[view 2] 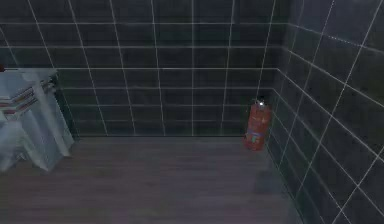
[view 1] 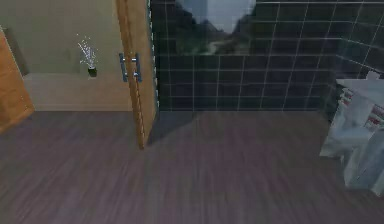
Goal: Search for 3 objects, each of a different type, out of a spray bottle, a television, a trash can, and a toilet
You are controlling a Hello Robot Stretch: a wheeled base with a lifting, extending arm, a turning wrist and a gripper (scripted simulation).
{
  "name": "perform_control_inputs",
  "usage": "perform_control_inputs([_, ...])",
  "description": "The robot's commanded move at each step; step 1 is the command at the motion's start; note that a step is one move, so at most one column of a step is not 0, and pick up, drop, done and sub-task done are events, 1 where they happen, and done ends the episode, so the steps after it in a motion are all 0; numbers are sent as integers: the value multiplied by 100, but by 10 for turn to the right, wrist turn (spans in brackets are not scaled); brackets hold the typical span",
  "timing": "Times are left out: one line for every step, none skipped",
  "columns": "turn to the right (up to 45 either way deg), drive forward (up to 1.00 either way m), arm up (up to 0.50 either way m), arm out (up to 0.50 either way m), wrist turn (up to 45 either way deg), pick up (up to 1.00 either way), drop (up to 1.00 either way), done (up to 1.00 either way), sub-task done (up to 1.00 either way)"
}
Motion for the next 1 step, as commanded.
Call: perform_control_inputs([-450,0,0,0,0,0,0,0,0])
